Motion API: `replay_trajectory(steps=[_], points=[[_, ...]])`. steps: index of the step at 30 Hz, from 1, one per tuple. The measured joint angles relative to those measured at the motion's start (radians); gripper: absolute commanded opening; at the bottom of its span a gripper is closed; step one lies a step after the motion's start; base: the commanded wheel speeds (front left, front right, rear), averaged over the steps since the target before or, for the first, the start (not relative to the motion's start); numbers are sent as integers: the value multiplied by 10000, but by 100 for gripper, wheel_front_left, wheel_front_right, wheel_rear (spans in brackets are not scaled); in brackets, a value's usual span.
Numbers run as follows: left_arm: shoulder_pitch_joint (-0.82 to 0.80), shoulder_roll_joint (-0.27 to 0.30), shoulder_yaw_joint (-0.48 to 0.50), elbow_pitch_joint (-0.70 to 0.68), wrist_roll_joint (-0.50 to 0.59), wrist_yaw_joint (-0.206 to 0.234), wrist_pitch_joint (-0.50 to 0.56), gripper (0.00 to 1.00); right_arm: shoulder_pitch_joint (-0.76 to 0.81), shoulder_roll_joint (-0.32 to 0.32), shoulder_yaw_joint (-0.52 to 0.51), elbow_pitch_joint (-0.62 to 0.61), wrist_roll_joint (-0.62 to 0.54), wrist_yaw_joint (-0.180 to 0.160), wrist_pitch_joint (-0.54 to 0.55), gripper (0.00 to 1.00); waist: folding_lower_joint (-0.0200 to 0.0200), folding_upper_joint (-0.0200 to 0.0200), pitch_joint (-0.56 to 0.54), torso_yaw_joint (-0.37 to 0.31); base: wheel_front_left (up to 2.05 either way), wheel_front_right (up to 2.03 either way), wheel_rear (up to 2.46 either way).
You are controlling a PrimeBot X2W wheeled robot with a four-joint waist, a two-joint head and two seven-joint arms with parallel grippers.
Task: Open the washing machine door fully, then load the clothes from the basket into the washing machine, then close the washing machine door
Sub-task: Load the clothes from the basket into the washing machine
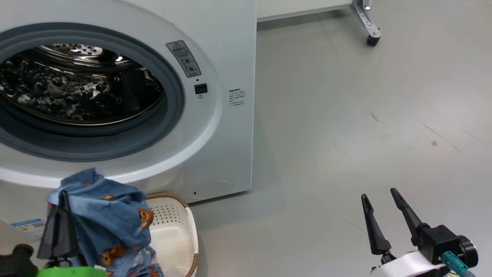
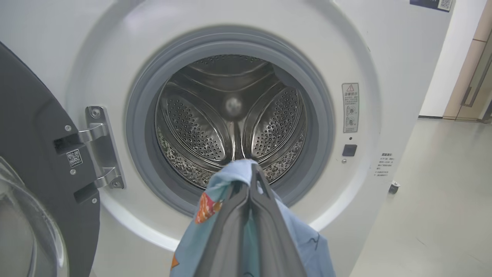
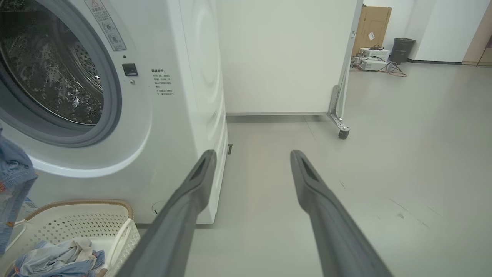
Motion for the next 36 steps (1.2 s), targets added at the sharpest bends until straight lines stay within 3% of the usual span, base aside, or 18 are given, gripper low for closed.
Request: replay_trajectory(steps=[18,36], points=[[-3196,1649,2061,466,-13,554,658,0,-743,182,232,-105,203,2,-2,100,0,0,1394,-1951,0,0,0],[-6202,2815,2077,3185,196,631,1352,0,-1499,238,608,-307,228,2,-2,100,0,0,3483,-2631,0,0,0]])
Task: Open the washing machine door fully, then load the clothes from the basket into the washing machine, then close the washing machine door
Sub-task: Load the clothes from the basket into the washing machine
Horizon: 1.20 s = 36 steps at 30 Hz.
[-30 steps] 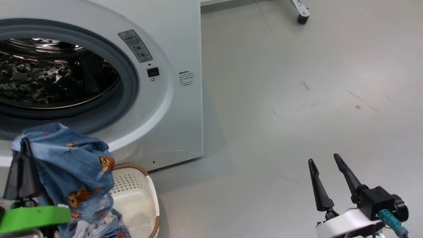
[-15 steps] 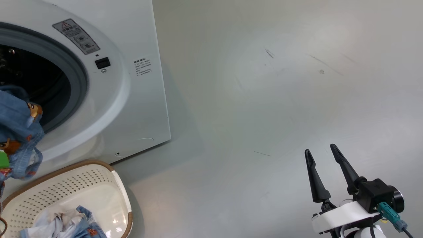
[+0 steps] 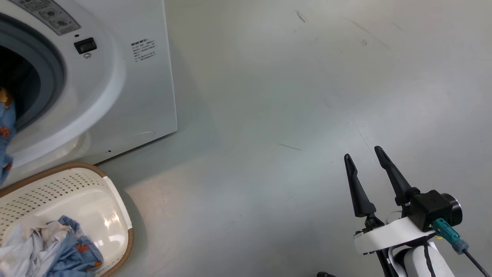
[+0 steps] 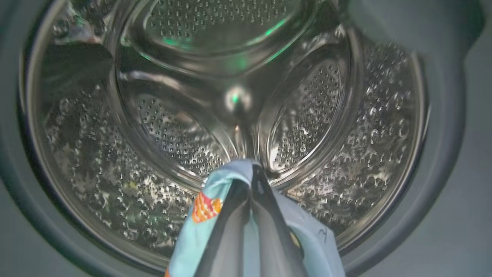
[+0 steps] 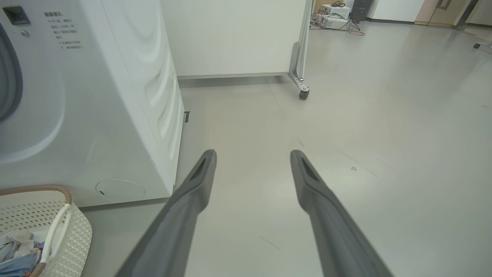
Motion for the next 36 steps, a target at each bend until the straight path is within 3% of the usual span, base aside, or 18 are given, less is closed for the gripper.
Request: replay_trajectory(steps=[10,36], points=[[-920,529,-6,1538,209,-4,-23,0,-426,12,337,-21,-4,0,0,100,0,0,760,-23,0,0,0],[-4056,1578,-663,3072,928,-460,-548,0,-561,29,1037,-65,194,-2,0,100,1,0,1888,-530,0,0,0]])
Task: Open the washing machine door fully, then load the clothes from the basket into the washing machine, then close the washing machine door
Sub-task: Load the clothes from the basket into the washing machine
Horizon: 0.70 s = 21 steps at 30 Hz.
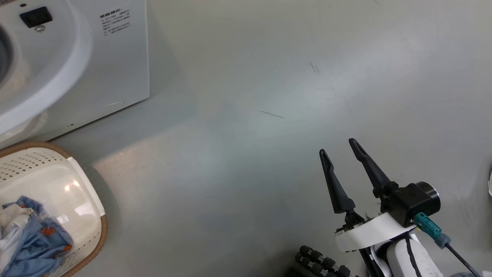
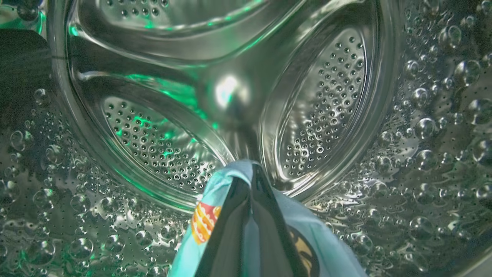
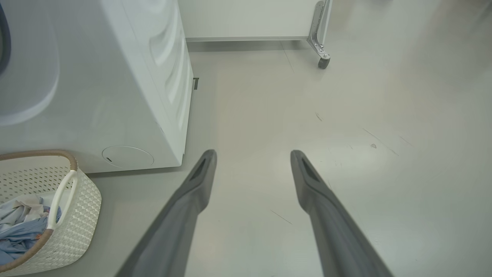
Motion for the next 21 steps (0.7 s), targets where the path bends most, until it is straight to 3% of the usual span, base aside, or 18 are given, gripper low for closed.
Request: replay_trajectory(steps=[8,18,21], points=[[-1259,234,-228,46,48,-94,-224,0,1,2,27,-42,0,-2,0,100,0,0,216,-53,0,0,0],[-1461,134,-663,1160,334,-132,176,0,-2,4,159,-40,15,-12,0,100,0,0,277,-22,0,0,0],[-1465,90,-828,1494,385,-132,242,27,-51,4,219,-19,15,-12,0,100,-1,0,258,3,0,0,0]])
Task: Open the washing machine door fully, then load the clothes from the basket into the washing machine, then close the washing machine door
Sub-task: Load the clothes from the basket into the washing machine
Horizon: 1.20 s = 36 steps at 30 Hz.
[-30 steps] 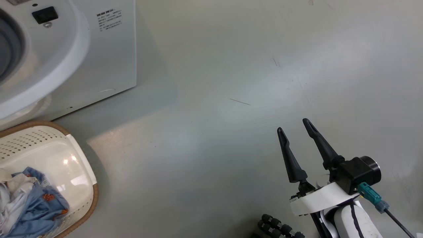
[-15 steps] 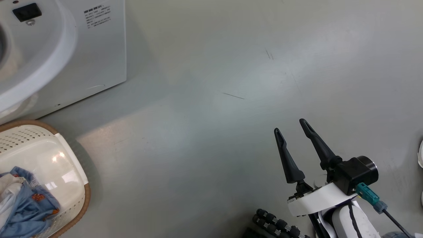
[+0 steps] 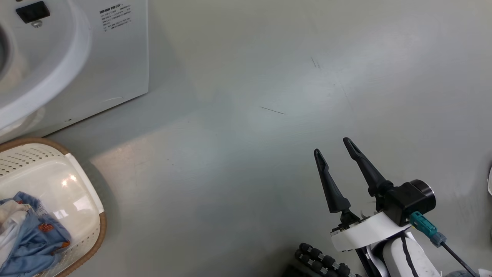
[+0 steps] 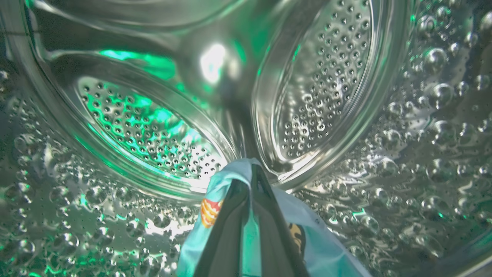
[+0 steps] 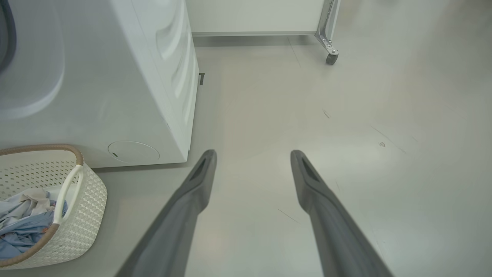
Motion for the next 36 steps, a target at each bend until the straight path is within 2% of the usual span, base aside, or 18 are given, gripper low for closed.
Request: replay_trajectory(steps=[2,3,4,14,23,30,36], points=[[-1,-148,-79,244,21,0,-8,46,-99,0,6,33,0,0,0,100,0,0,-48,37,0,0,0],[-6,-219,-100,399,21,0,27,87,-112,0,8,46,0,0,0,100,0,0,-83,59,0,0,0],[-8,-265,-130,552,19,-23,123,100,-112,-2,12,71,0,0,0,100,0,0,-120,83,0,0,0],[-144,-656,-408,1492,17,-144,209,100,-144,-6,-19,194,-2,-4,0,100,0,0,-586,383,0,0,0],[-125,-1290,-458,2207,-54,-171,-109,100,-319,-10,-56,443,-13,-2,0,100,0,0,-1127,754,0,0,0],[91,-2025,-719,2364,-86,-173,-433,100,-318,-17,-263,529,-109,-2,0,100,0,0,-1506,1187,0,0,0],[533,-2429,-811,2462,-119,-176,-591,100,-317,-29,-474,604,-198,0,0,100,0,0,-1801,1615,0,0,0]])
